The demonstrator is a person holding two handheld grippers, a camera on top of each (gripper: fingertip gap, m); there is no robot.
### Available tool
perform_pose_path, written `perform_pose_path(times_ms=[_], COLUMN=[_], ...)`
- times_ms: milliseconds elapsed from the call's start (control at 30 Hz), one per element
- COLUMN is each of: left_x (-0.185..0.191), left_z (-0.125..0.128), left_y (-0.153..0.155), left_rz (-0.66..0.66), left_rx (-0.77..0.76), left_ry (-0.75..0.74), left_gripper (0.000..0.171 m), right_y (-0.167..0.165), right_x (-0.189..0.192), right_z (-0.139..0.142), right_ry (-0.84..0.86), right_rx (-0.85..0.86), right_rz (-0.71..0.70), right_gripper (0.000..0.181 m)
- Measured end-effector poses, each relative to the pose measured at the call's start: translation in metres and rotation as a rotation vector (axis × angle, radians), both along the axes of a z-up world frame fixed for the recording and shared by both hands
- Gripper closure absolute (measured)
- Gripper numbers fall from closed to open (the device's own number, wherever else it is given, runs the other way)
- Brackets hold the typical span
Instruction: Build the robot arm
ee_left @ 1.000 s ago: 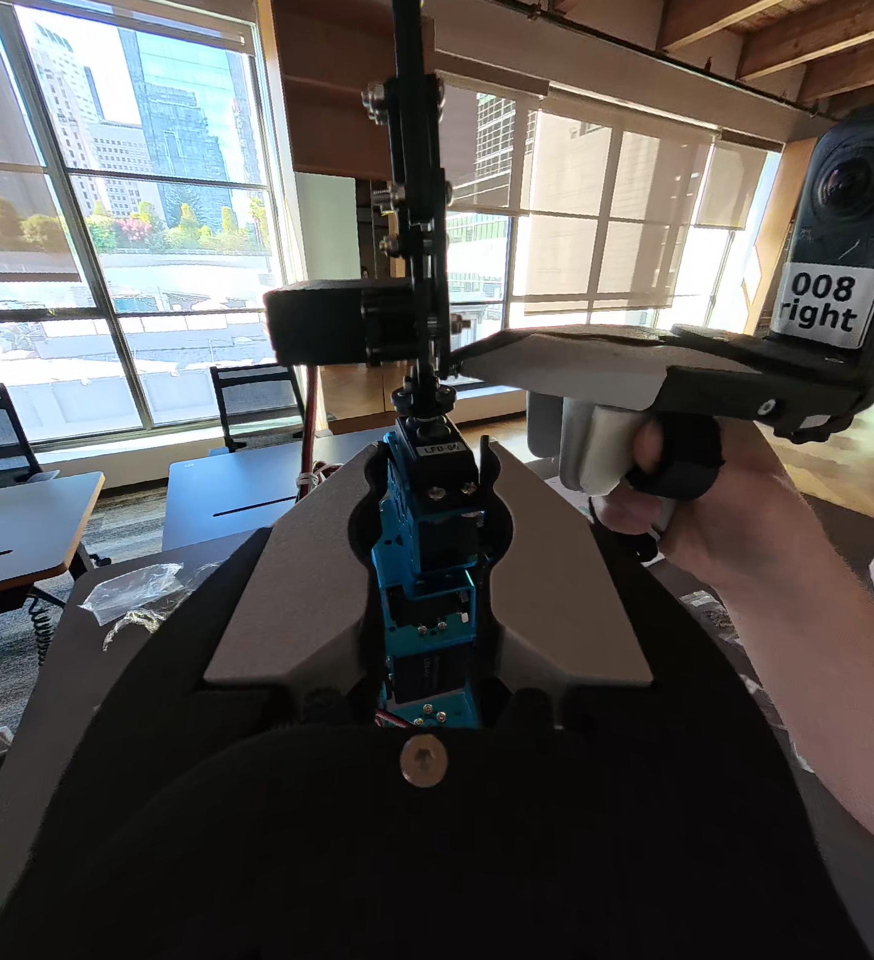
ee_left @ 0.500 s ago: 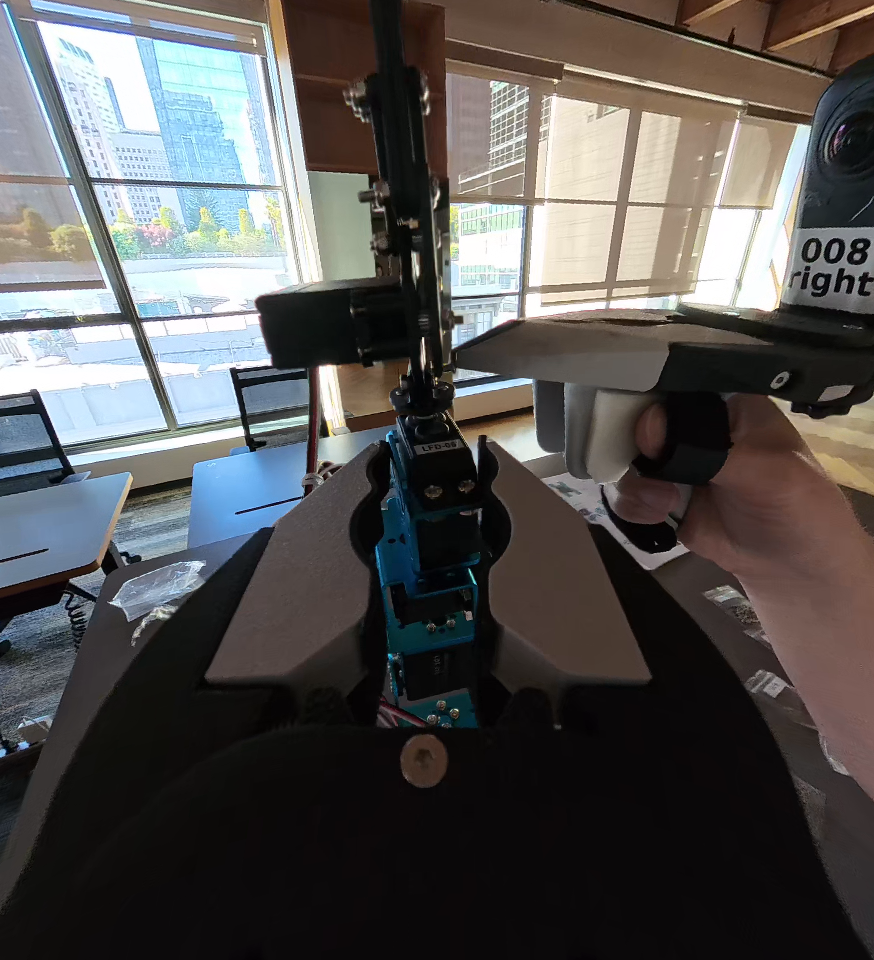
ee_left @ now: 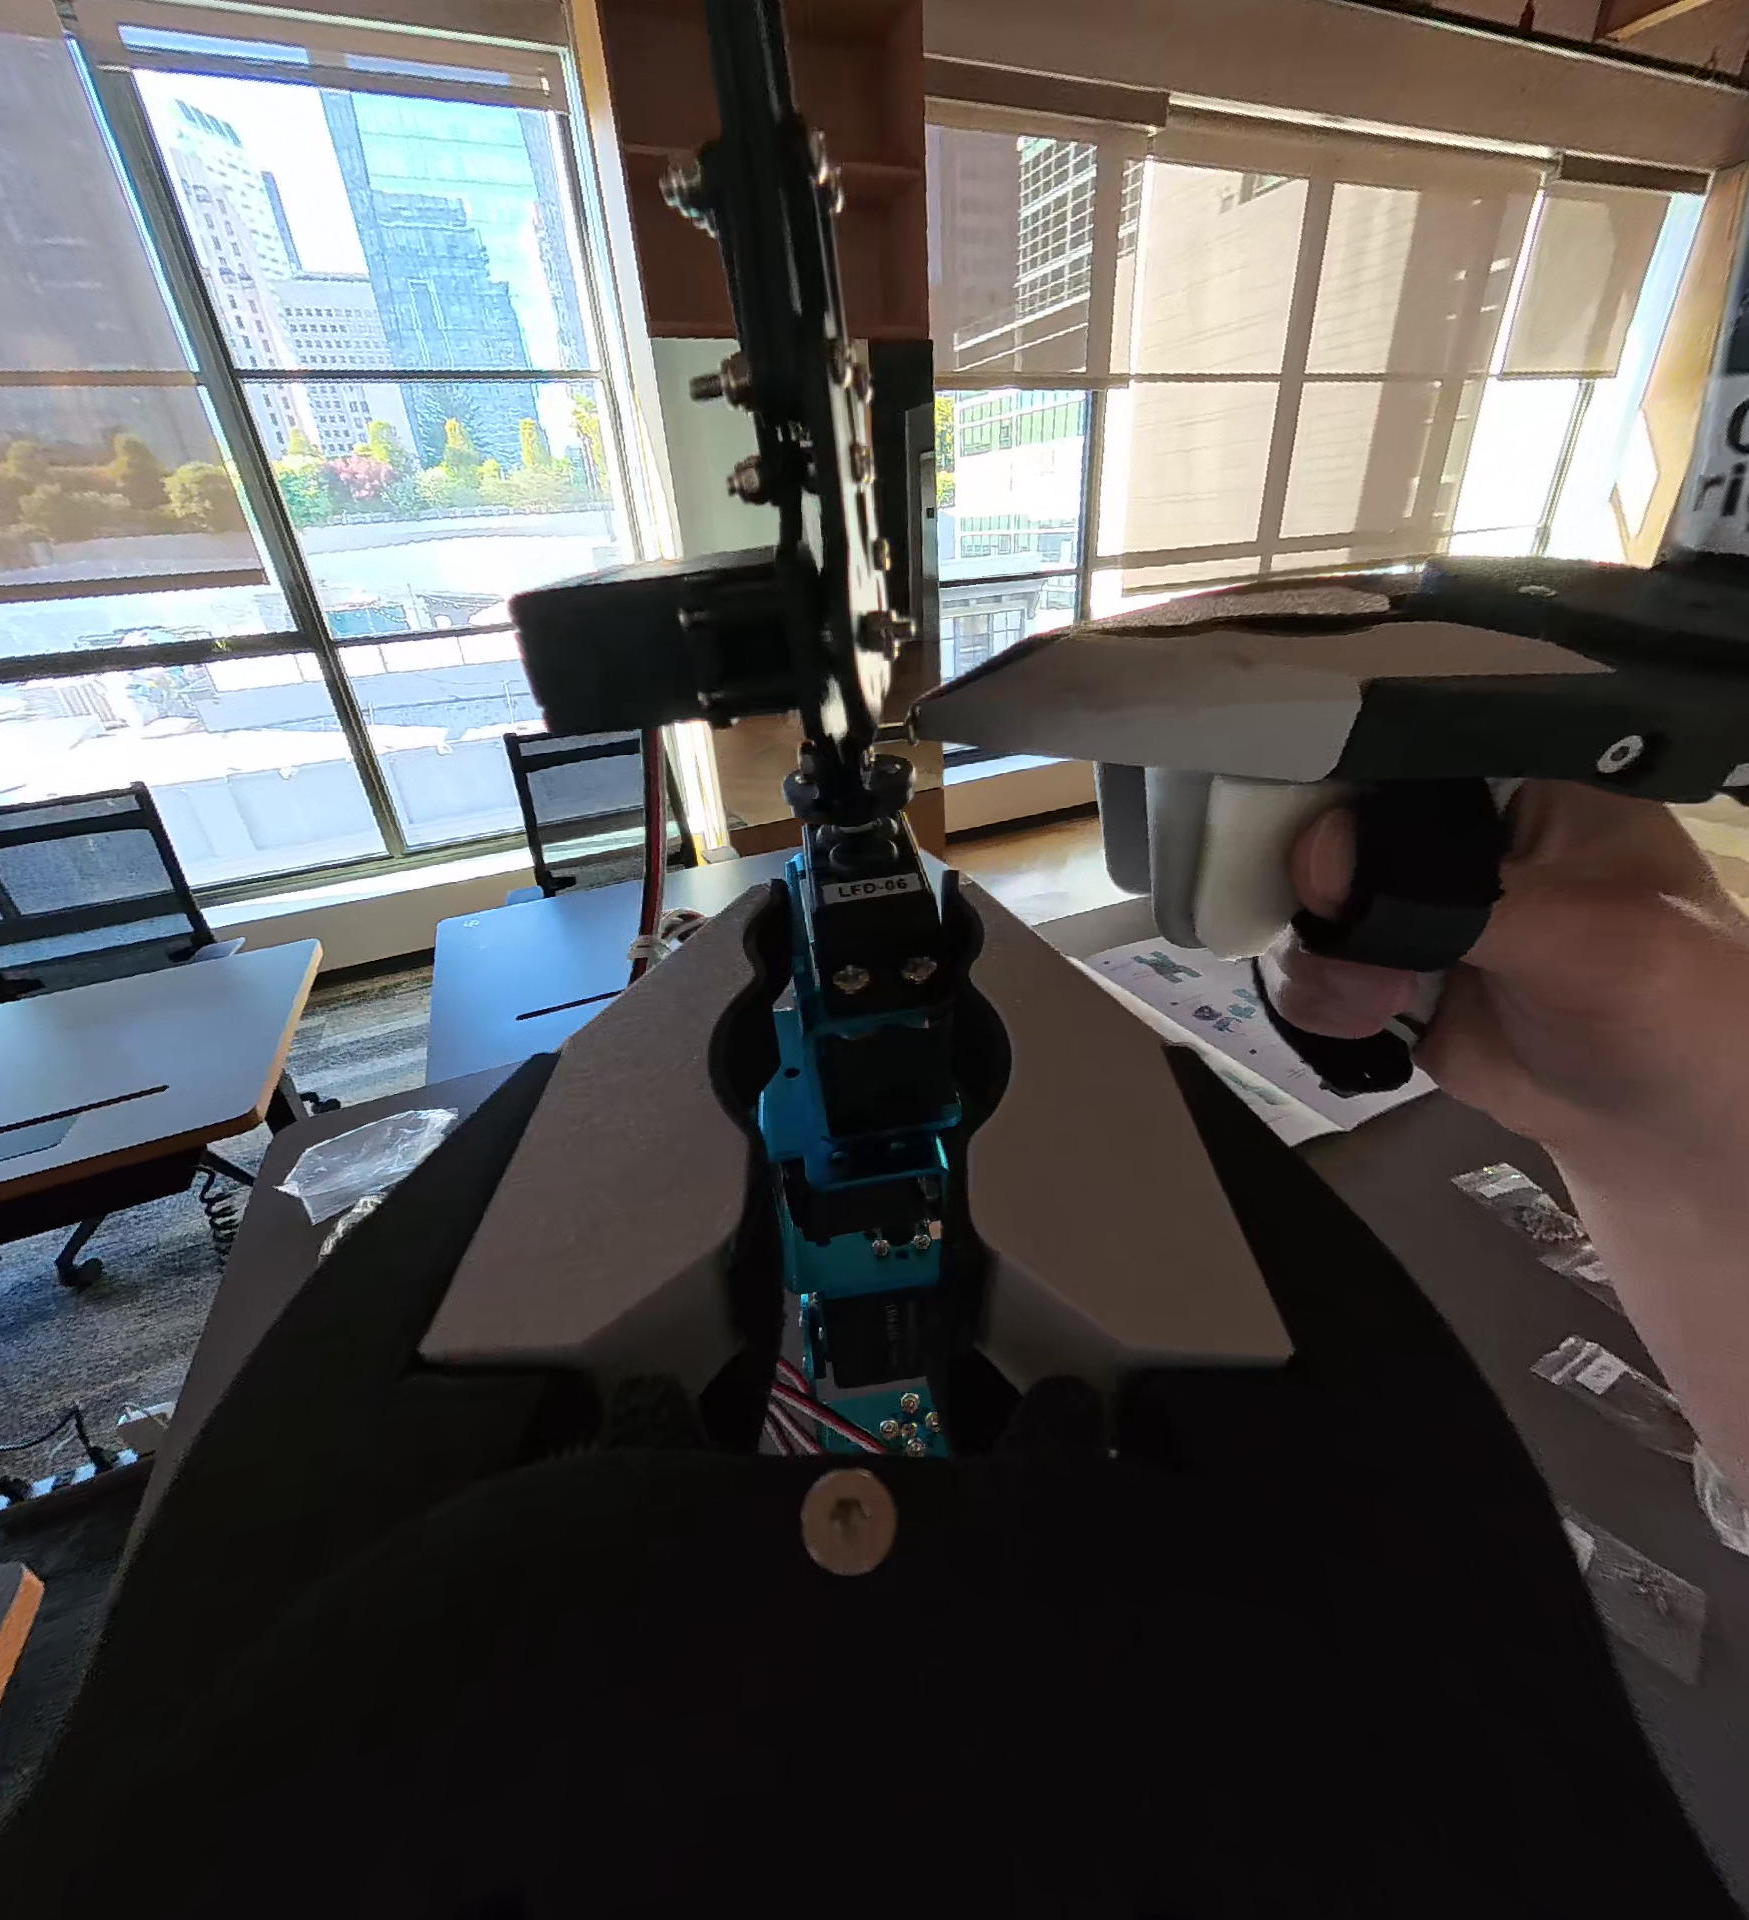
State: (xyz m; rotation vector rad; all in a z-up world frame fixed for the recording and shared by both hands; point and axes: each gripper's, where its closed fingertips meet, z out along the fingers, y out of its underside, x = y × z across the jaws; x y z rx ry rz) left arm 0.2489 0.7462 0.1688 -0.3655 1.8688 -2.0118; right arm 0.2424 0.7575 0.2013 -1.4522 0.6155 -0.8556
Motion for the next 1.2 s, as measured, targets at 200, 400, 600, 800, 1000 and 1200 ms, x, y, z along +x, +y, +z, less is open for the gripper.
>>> perform_pose_path(times_ms=[200, 400, 600, 800, 1000, 1200], left_x=[0.0, 0.0, -0.001, -0.003, -0.003, -0.008], left_z=[0.0, -0.001, -0.001, 0.001, 0.001, 0.006], left_y=[0.0, 0.001, 0.001, 0.001, 0.002, 0.011], left_rz=[0.012, 0.017, 0.014, -0.027, -0.015, -0.067], left_rx=[0.005, 0.004, 0.018, -0.02, -0.013, -0.054], left_ry=[-0.004, -0.003, -0.002, 0.029, 0.028, 0.05], left_gripper=[0.145, 0.145, 0.145, 0.144, 0.145, 0.136], right_y=[-0.001, -0.002, -0.003, -0.002, -0.008, -0.02], right_x=[0.0, 0.001, -0.001, -0.003, -0.006, -0.016], right_z=[-0.002, 0.001, -0.002, -0.002, -0.001, -0.008], right_ry=[0.012, 0.017, 0.026, 0.011, -0.017, -0.004], right_rx=[-0.005, -0.02, -0.013, 0.025, 0.047, 0.063], right_rz=[-0.029, -0.061, -0.062, -0.031, -0.045, -0.07], right_gripper=[0.181, 0.181, 0.181, 0.181, 0.177, 0.165])
